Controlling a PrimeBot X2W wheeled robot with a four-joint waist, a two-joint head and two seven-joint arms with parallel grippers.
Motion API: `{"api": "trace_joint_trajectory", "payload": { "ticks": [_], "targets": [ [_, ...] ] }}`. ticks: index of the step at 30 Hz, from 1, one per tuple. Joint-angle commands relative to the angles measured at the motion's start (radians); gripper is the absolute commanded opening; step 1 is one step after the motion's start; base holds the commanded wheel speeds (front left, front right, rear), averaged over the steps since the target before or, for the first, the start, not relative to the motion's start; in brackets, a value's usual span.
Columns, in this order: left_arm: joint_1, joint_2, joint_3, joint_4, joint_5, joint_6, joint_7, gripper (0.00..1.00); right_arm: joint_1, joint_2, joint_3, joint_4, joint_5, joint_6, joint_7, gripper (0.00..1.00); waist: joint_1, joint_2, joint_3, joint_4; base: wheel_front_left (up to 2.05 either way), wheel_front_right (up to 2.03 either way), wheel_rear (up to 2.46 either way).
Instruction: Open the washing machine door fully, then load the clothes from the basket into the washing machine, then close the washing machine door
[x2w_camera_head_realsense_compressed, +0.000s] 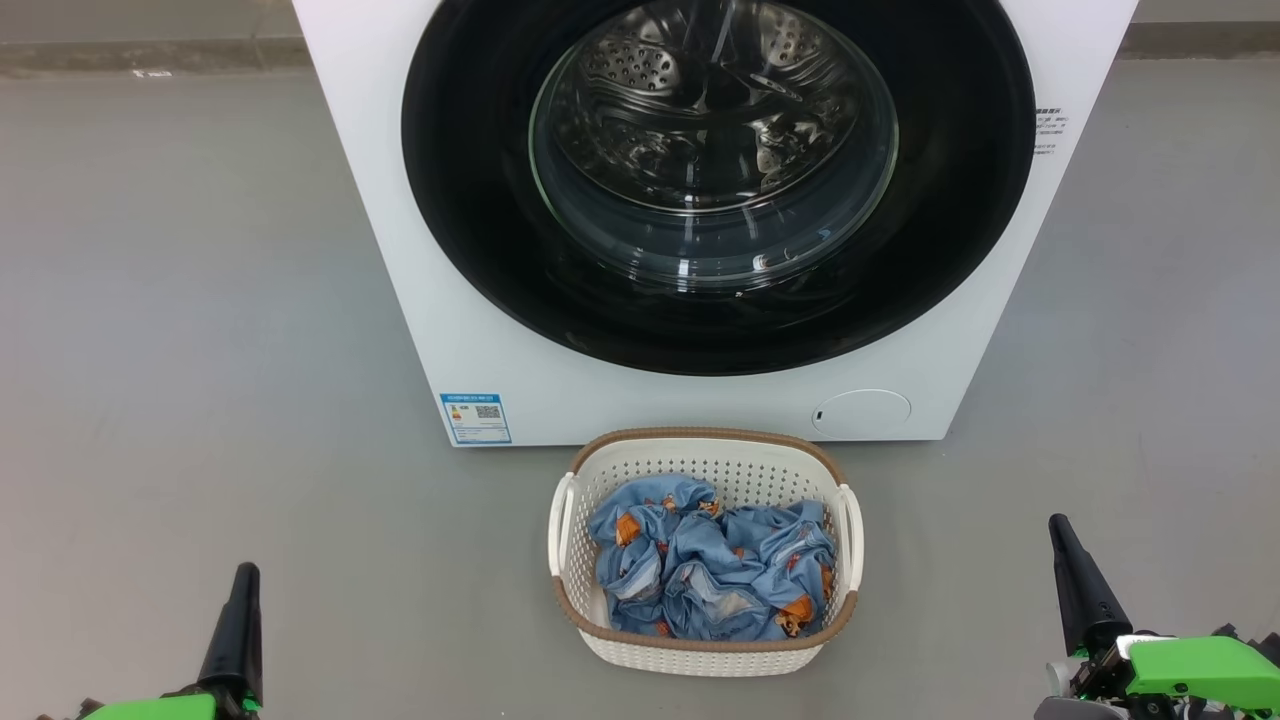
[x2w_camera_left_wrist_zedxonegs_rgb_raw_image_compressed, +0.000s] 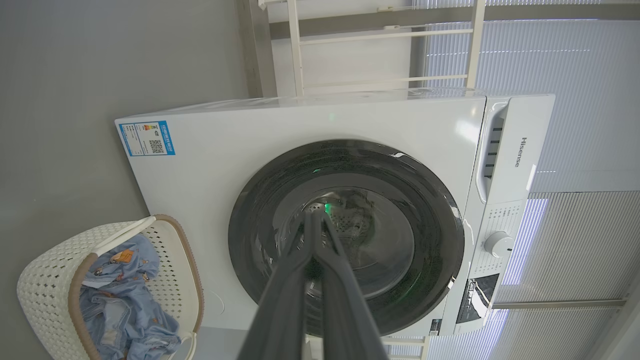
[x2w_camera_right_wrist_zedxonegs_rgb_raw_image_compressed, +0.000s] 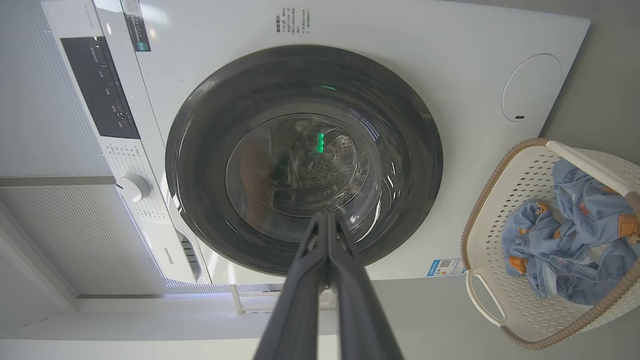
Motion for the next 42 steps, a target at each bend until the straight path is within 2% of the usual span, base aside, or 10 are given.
{"api": "trace_joint_trajectory", "payload": {
  "ticks": [1, 9, 10, 15, 19, 24, 42],
  "targets": [
    [-0.043, 0.019, 0.032, -0.02, 0.006, -0.004, 0.001, 0.0, -0.045, -0.003, 0.023, -0.022, -0.011, -0.001, 0.008, 0.0, 0.0, -0.0001, 0.0, 0.0, 0.0, 0.0, 0.0],
    [-0.043, 0.019, 0.032, -0.02, 0.006, -0.004, 0.001, 0.0, -0.045, -0.003, 0.023, -0.022, -0.012, -0.001, 0.009, 0.0, 0.0, -0.0001, 0.0, 0.0, 0.0, 0.0, 0.0],
    [0.004, -0.003, -0.001, 0.007, 0.0, 0.0, 0.0, 1.0, 0.004, 0.002, 0.0, 0.008, 0.001, 0.0, 0.0, 1.0, 0.0, -0.0001, 0.0, 0.0, 0.0, 0.0, 0.0],
    [0.013, -0.009, -0.003, 0.021, 0.0, 0.0, -0.006, 1.0, 0.011, 0.006, 0.002, 0.022, 0.003, 0.0, -0.003, 1.0, 0.0001, -0.0001, 0.001, 0.0, 0.0, 0.0, 0.0],
    [0.011, -0.008, -0.007, 0.012, 0.001, 0.0, -0.018, 1.0, 0.006, 0.006, 0.008, 0.016, 0.006, 0.0, -0.012, 1.0, 0.0017, -0.0001, -0.001, 0.001, 0.0, 0.0, 0.0],
    [0.01, -0.007, -0.012, 0.001, 0.003, 0.0, -0.033, 1.0, 0.0, 0.006, 0.016, 0.007, 0.011, 0.0, -0.023, 1.0, 0.0001, -0.0001, 0.0, 0.003, 0.0, 0.0, 0.0],
    [0.001, 0.011, -0.048, -0.056, 0.057, -0.001, -0.091, 1.0, -0.02, 0.004, 0.047, -0.056, -0.005, 0.0, -0.049, 1.0, 0.0, -0.0001, 0.0, 0.009, 0.0, 0.0, 0.0]
  ]
}}
